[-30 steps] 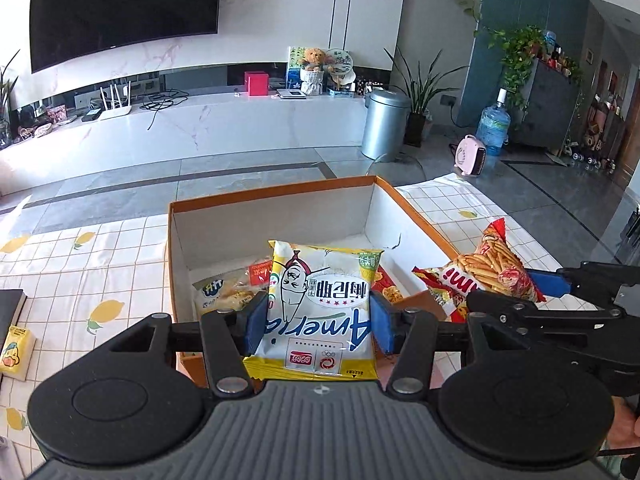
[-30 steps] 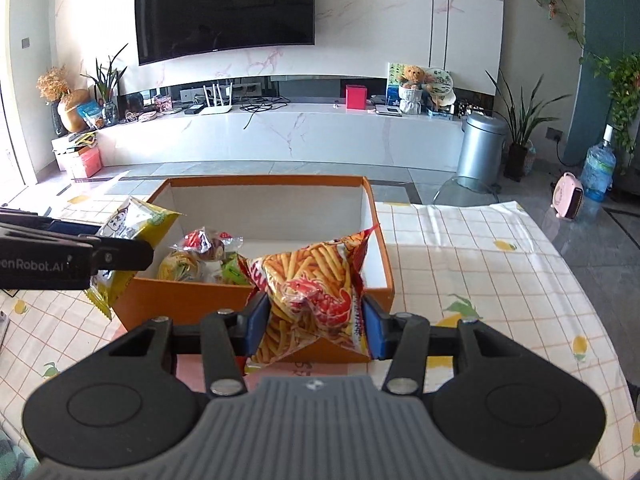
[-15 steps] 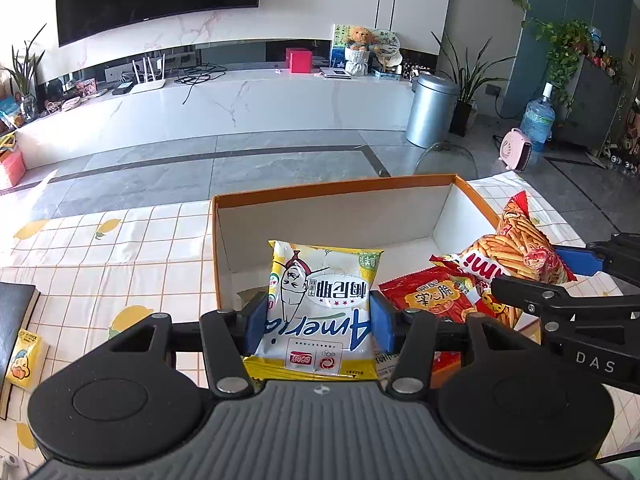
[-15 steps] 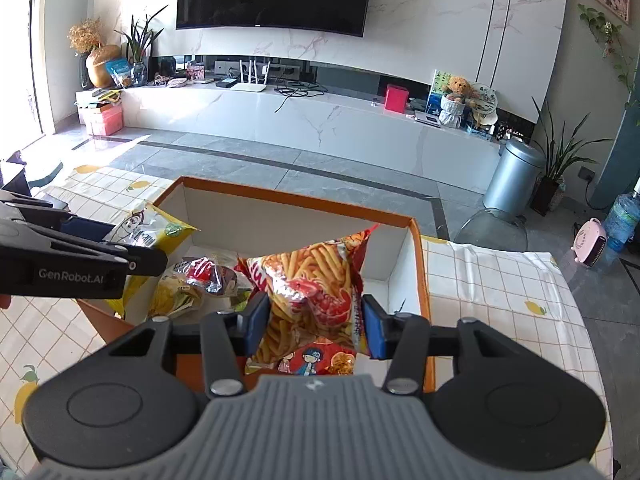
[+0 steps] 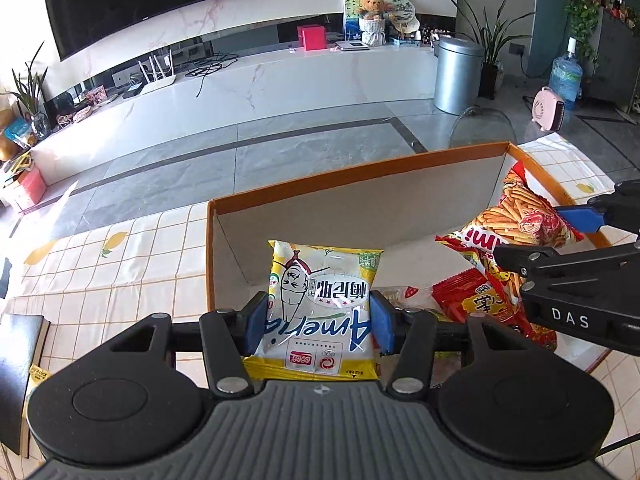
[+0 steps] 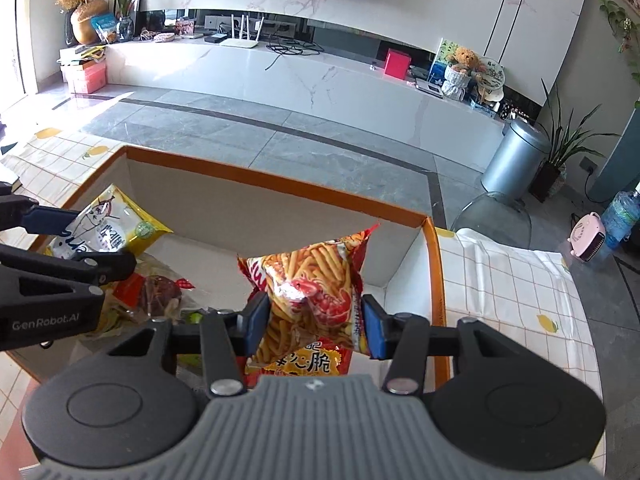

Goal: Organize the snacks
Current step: 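Carry both bags over the orange box and lower them inside, then open both tools to release the bags into the box, then withdraw both tools toward the green sausage and white packet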

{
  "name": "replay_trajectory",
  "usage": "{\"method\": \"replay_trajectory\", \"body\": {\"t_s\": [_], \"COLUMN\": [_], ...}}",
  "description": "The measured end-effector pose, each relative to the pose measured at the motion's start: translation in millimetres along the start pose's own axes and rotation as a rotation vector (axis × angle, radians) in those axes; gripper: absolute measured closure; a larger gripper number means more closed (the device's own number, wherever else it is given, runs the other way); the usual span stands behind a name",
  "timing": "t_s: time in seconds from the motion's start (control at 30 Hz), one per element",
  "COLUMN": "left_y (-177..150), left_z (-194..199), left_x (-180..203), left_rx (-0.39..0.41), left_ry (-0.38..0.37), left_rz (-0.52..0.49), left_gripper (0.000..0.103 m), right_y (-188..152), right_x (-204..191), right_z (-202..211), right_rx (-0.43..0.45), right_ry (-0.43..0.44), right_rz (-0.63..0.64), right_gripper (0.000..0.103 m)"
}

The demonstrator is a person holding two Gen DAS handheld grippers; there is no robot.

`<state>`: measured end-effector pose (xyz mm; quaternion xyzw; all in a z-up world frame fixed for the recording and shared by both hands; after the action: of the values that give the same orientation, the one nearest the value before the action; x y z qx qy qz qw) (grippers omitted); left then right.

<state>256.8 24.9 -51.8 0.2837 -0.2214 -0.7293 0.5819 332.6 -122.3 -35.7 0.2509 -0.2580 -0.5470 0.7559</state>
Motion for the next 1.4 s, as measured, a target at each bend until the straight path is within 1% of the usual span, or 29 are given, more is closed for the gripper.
{"method": "replay_trajectory", "body": {"t_s": [0.2, 0.33, 0.6, 0.67, 0.8, 0.93, 1.07, 1.17, 1.23, 1.4], "left_y": [2, 2, 10, 11, 12, 12, 12, 13, 15, 15], "left_z": [-17, -22, -28, -28, -29, -25, -19, -11, -4, 14], "left_x": [-5, -2, 5, 6, 7, 9, 13, 18, 20, 25], "left_rx": [-0.063, -0.086, -0.116, -0.125, -0.117, -0.103, -0.094, -0.074, -0.056, -0.034], "left_ry": [0.016, 0.029, 0.031, 0.035, 0.054, 0.066, 0.092, 0.123, 0.130, 0.138], "left_rz": [-0.013, -0.041, -0.090, -0.097, -0.110, -0.131, -0.156, -0.169, -0.169, -0.179], "left_gripper": [0.043, 0.043, 0.042, 0.038, 0.034, 0.025, 0.018, 0.018, 0.014, 0.014], "right_y": [0, -1, 5, 7, 6, 6, 7, 8, 9, 9], "right_x": [-3, -7, -7, -6, -9, -8, -8, -7, -6, -5], "right_z": [-29, -43, -57, -58, -53, -49, -41, -33, -27, -8], "right_rx": [-0.092, -0.135, -0.173, -0.178, -0.178, -0.185, -0.190, -0.196, -0.190, -0.179], "right_ry": [0.024, 0.014, 0.004, -0.001, -0.006, -0.015, -0.023, -0.023, -0.020, -0.012], "right_rz": [-0.003, 0.013, 0.021, 0.019, 0.023, 0.032, 0.032, 0.027, 0.021, 0.008], "right_gripper": [0.056, 0.056, 0.055, 0.054, 0.053, 0.047, 0.040, 0.039, 0.028, 0.027]}}
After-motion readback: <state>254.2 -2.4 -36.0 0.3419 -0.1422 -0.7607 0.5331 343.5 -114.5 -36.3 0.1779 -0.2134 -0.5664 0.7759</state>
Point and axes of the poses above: each gripper's, at about its wrist camera, not at the fingertips, and z roughly against the way its jaws point, x to its right, y to its top, the point moved 3 cm from there along -z, roughly the way its jaws point, and after that the axes turned 5 degrees about -z, right-handed, at the moved point
